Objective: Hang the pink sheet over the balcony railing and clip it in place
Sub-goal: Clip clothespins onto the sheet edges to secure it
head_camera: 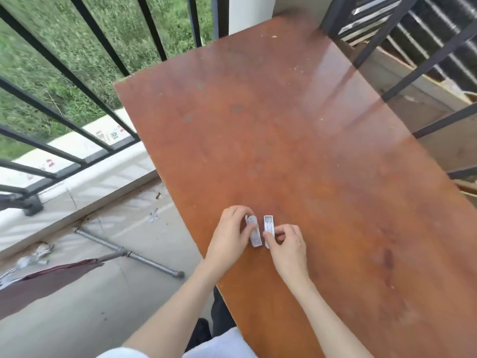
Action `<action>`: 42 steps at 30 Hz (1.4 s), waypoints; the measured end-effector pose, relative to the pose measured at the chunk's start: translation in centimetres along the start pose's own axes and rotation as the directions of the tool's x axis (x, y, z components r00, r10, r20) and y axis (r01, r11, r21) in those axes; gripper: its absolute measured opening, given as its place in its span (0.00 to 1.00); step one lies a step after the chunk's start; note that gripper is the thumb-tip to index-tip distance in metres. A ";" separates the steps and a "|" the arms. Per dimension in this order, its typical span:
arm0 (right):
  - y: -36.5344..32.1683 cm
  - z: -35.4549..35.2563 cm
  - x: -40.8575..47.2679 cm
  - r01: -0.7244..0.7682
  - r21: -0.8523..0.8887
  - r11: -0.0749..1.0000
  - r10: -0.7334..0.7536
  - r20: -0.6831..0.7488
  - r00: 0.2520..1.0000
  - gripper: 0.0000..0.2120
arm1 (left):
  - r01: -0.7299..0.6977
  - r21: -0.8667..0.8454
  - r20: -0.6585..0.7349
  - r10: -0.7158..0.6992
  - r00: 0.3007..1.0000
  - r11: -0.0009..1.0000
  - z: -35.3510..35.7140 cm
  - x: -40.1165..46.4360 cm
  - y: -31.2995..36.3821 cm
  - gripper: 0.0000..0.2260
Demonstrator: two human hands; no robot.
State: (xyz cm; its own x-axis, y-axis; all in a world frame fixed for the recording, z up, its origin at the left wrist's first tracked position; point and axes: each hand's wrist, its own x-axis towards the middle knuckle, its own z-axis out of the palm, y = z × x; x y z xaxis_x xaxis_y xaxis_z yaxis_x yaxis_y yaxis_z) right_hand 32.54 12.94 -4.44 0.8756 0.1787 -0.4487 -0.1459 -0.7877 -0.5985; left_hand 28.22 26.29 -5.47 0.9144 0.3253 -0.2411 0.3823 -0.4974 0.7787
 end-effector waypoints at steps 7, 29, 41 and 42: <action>-1.9 0.2 -2.7 0.033 -0.075 0.997 -0.023 0.123 0.992 0.07 | 0.410 -0.395 -0.107 -0.484 0.869 0.822 -4.5 -5.1 -1.2 0.04; -27.6 34.4 -47.4 0.704 0.266 0.658 -0.437 0.897 0.069 0.04 | -0.405 -0.850 -0.387 -0.921 0.045 0.337 -30.8 -61.9 -20.2 0.05; -37.1 52.5 -74.7 0.668 0.496 0.554 -0.361 0.867 -0.344 0.19 | -0.312 -0.791 -0.538 -0.841 -0.053 0.526 -42.2 -81.6 -29.9 0.09; -38.3 54.5 -76.6 0.670 0.506 0.544 -0.347 0.862 -0.369 0.18 | -0.235 -0.797 -0.564 -0.825 -0.038 0.556 -43.8 -83.4 -31.1 0.10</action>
State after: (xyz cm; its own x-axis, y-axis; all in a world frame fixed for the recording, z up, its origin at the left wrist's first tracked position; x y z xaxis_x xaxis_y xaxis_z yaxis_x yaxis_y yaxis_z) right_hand -54.04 61.53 16.69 -0.6694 0.7158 -0.1989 0.2743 -0.0107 -0.9616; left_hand -65.81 49.89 15.77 -0.4254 0.8515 -0.3066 -0.1087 0.2883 0.9514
